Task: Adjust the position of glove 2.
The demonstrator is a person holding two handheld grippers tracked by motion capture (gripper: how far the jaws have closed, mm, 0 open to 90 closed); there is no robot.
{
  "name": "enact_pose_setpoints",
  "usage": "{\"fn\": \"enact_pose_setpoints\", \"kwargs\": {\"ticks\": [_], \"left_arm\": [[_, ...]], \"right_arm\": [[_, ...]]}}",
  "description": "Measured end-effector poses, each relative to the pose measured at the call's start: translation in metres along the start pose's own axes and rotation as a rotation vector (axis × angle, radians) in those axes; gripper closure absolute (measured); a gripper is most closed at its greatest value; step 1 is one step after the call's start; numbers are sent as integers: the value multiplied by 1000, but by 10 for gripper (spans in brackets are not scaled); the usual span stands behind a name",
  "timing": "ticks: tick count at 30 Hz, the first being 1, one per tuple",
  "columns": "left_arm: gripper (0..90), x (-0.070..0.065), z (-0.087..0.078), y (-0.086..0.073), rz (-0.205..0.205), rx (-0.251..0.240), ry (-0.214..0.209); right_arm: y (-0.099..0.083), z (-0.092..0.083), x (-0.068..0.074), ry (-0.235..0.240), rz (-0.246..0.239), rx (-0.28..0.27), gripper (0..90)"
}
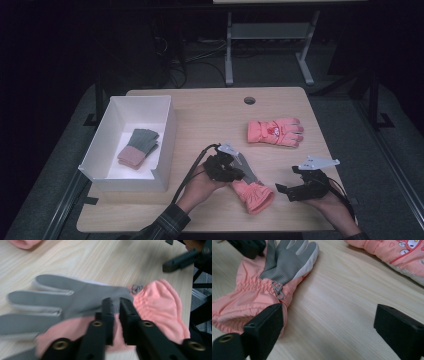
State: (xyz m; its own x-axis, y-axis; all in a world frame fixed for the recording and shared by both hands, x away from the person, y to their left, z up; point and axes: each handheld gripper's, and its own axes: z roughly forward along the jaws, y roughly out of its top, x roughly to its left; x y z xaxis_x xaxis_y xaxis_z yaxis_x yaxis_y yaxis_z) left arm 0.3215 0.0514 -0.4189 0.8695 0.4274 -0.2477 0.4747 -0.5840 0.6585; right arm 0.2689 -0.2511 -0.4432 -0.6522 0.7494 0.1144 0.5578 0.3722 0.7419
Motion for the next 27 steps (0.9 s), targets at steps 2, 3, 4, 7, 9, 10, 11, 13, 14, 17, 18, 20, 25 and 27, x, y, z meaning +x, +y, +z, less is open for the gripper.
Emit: {"fn": "enact_pose_setpoints", "kwargs": {"ticks": [2, 3, 4, 7, 9, 10, 11, 13, 14, 17, 18, 20, 25, 27], "left_arm": [[708, 1, -8, -6, 7, -3, 6], [650, 2, -11, -9, 10, -1, 11], [613, 2, -11, -9, 10, -1, 11], [497, 4, -24, -26, 29, 24, 48], [429, 5, -27, -32, 32, 28, 61], [397, 7, -30, -40, 31, 29, 68], [364, 8, -32, -43, 30, 33, 68], [310, 10, -35, -49, 41, 33, 87], [284, 11, -37, -52, 38, 27, 96], [215, 14, -40, -59, 25, 1, 121], [191, 14, -40, -59, 25, 1, 121], [156, 14, -41, -66, 25, 2, 137], [134, 11, -40, -75, 13, -7, 139], [134, 12, -38, -76, 18, 1, 139]], "right_arm": [[1, 0, 0, -9, 8, 4, 130], [1, 2, 1, -6, 20, 16, 132], [1, 2, 1, -6, 20, 16, 132], [4, 7, 2, -11, 29, 32, 181], [8, 10, 3, -15, 29, 36, 261], [10, 11, 4, -14, 36, 42, 284], [11, 12, 4, -11, 36, 41, 309], [15, 14, 4, -4, 39, 37, 406], [17, 16, 3, 3, 32, 33, 440], [24, 18, 1, -7, 48, 29, 592], [24, 18, 1, -7, 48, 29, 592], [36, 22, -6, -8, 54, 29, 770], [55, 31, -15, -20, 61, 15, 898], [70, 39, -23, -20, 58, 1, 900]]}}
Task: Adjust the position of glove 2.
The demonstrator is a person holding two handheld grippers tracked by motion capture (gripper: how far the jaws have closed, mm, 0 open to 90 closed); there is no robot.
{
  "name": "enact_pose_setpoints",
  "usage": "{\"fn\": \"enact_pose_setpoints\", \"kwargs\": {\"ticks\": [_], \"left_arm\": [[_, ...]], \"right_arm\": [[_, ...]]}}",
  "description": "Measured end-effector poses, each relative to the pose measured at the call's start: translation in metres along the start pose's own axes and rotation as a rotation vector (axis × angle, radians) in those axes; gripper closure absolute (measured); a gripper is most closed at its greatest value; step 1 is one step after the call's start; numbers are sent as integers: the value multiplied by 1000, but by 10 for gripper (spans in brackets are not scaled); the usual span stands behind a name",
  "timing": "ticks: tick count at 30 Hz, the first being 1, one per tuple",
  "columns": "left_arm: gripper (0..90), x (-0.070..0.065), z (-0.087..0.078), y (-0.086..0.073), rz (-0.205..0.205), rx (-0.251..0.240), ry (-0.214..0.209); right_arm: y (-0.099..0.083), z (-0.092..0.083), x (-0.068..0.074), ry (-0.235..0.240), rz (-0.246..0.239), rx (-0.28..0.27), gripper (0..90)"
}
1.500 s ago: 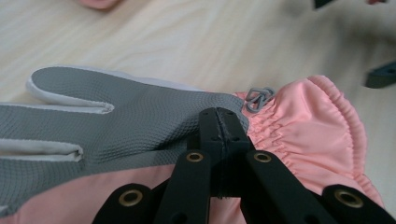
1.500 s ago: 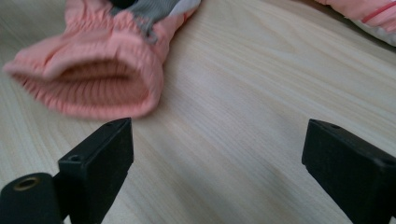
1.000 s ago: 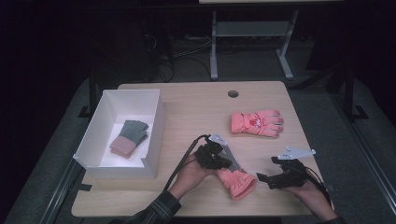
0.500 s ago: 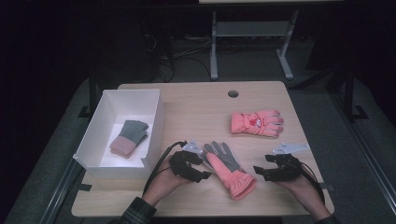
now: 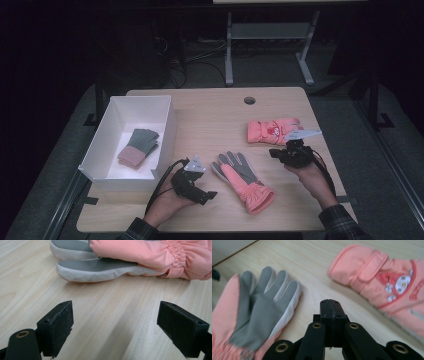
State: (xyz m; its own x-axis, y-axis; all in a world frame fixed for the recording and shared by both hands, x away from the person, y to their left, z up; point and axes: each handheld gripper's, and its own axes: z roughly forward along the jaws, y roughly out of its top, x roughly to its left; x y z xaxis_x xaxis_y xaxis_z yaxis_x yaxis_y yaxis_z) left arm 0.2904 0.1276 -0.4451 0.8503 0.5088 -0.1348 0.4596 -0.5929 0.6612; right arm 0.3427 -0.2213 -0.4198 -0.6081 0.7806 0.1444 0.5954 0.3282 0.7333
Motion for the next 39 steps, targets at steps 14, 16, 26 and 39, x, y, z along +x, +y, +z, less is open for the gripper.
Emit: {"fn": "enact_pose_setpoints", "kwargs": {"ticks": [14, 16, 26, 39], "left_arm": [[136, 0, 4, -2, 14, 9, 7], [135, -1, 5, -2, 2, 0, 6], [138, 1, 1, -1, 3, -14, 11], [141, 1, -1, -1, 4, -18, 6]], "right_arm": [[71, 52, -34, -43, 18, 10, 900], [80, 58, -39, -33, 41, 12, 900], [111, 101, -71, -83, 126, 62, 900], [100, 119, -74, -80, 142, 135, 900]]}}
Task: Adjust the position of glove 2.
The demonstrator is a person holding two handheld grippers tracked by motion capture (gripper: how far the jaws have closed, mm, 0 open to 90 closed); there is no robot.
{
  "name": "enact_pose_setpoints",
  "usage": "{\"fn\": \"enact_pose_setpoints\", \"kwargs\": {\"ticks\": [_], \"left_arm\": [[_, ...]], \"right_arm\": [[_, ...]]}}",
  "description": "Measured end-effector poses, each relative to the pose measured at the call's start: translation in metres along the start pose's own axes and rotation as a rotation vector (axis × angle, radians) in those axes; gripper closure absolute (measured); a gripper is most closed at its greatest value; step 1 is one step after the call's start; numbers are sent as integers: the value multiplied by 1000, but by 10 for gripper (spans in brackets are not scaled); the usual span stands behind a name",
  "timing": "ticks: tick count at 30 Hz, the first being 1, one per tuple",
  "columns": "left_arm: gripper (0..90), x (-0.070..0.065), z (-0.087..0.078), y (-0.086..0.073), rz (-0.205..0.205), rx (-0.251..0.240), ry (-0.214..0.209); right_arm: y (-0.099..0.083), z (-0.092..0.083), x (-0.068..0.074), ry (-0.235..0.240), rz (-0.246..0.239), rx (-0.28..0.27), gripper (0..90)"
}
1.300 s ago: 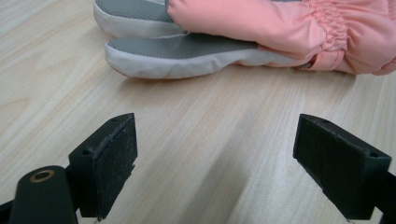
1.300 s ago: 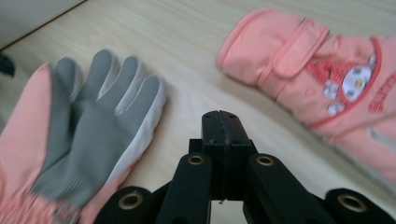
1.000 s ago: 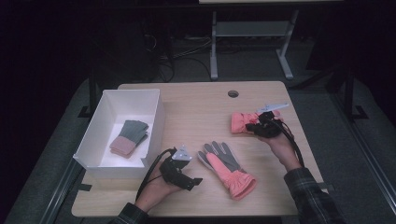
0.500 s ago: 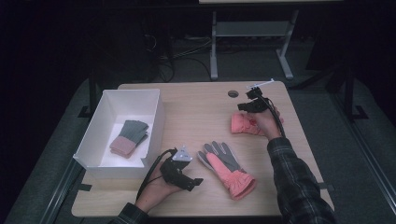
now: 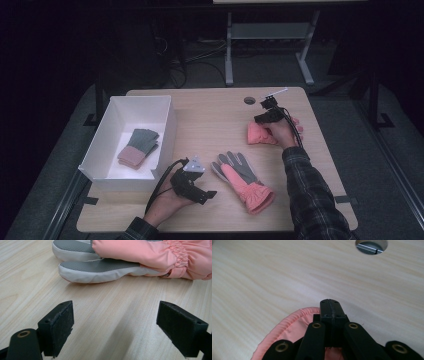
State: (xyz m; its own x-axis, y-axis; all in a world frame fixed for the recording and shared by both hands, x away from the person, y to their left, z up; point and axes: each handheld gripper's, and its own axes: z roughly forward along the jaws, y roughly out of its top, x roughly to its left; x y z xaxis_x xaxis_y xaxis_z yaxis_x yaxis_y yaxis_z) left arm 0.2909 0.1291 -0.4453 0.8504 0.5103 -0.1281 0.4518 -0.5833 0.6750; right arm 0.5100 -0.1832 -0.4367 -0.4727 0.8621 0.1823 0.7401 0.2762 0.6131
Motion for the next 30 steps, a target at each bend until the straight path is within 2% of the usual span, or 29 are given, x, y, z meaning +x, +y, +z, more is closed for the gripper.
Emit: {"fn": "enact_pose_setpoints", "kwargs": {"ticks": [2, 3, 4, 6, 7, 12, 13, 18, 24, 25, 28, 30], "left_arm": [[141, 0, 0, 0, 6, 3, 1], [141, 1, 0, 0, 7, 4, 2], [142, 1, 0, 0, 7, 4, 2], [143, 0, 0, 0, -4, -1, -2], [143, 0, 0, 0, -8, -5, -7], [143, 0, -1, 0, -1, 2, -6], [143, 1, -1, 0, -7, -1, -5], [143, 2, -1, 0, -20, -7, -12], [143, 2, 0, 0, -12, 1, -17], [143, 1, 1, -1, -19, -3, -20], [143, 1, 1, -1, -20, -4, -21], [143, 1, 1, -1, -20, -3, -21]], "right_arm": [[-2, -1, 1, 1, -7, 7, 900], [-5, -4, 4, 20, -21, 15, 900], [-5, -4, 4, 20, -21, 15, 900], [-9, -7, 6, 32, -33, 20, 900], [-15, -11, 8, 47, -50, 25, 900], [-26, -19, 13, 62, -66, 29, 900], [-34, -25, 16, 70, -75, 36, 900], [-51, -38, 22, 81, -102, 48, 900], [-66, -50, 25, 90, -127, 63, 900], [-73, -56, 26, 92, -132, 67, 900], [-79, -62, 26, 92, -140, 69, 900], [-88, -72, 28, 85, -156, 72, 900]]}}
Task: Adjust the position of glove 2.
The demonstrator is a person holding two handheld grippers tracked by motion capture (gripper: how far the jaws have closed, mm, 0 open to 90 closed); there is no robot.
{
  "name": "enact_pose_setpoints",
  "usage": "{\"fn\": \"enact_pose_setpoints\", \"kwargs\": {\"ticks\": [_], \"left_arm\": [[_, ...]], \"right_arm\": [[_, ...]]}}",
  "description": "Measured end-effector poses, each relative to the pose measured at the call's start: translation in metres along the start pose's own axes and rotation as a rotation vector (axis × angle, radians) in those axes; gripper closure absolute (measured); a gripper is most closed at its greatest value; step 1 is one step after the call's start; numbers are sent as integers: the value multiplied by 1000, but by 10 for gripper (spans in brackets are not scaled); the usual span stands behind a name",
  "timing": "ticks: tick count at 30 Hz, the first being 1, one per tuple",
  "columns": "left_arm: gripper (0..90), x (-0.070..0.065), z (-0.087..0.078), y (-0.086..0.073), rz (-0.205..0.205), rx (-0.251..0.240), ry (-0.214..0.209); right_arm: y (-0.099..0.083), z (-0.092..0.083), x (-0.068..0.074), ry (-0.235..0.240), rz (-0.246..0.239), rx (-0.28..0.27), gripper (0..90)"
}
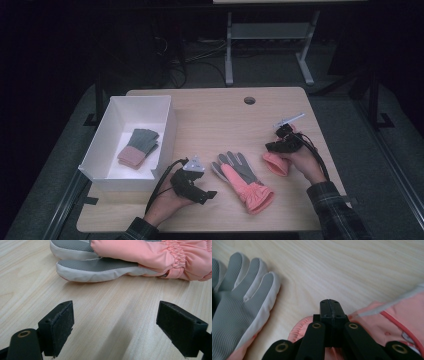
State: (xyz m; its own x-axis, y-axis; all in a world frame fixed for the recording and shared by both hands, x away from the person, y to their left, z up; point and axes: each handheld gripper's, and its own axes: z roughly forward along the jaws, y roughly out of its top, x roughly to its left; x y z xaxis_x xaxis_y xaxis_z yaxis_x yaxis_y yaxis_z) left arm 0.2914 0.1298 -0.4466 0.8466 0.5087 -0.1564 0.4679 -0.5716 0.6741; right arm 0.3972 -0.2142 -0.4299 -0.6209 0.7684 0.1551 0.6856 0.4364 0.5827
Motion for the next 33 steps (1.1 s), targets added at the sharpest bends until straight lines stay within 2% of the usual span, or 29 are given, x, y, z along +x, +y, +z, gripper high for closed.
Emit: {"fn": "enact_pose_setpoints", "kwargs": {"ticks": [4, 5, 10, 11, 16, 19, 20, 21, 24, 29, 30, 31, 33], "left_arm": [[143, 0, 0, 0, 2, 2, 1], [143, 0, 0, 0, 11, 11, 0], [143, 0, 0, 0, 16, 15, 0], [143, 0, 0, 0, 14, 19, 0], [143, 0, 1, 0, 12, 16, 0], [143, 0, 2, 0, 16, 23, 2], [143, 0, 2, 0, 16, 23, 2], [143, 0, 2, 0, 14, 22, 4], [143, 0, 2, 0, 9, 14, 5], [143, 0, 3, 0, 3, 17, 0], [143, 0, 3, 0, 3, 17, 0], [143, 1, 3, -1, 11, 27, -3], [143, 2, 3, -1, 12, 30, -4]], "right_arm": [[-12, -9, 3, -6, -2, 5, 900], [-21, -15, 5, -18, -2, 2, 900], [-39, -27, 8, -28, 8, 8, 900], [-48, -32, 9, -31, 12, 13, 900], [-64, -40, 11, -26, 20, 31, 900], [-65, -56, 9, -35, 30, -45, 900], [-65, -56, 9, -35, 30, -45, 900], [-58, -64, 1, -57, 46, -93, 900], [-50, -66, -15, -96, 78, -141, 900], [-42, -59, -46, -164, 138, -179, 900], [-42, -59, -46, -164, 138, -179, 900], [-41, -54, -59, -191, 167, -168, 900], [-41, -49, -67, -189, 199, -174, 900]]}}
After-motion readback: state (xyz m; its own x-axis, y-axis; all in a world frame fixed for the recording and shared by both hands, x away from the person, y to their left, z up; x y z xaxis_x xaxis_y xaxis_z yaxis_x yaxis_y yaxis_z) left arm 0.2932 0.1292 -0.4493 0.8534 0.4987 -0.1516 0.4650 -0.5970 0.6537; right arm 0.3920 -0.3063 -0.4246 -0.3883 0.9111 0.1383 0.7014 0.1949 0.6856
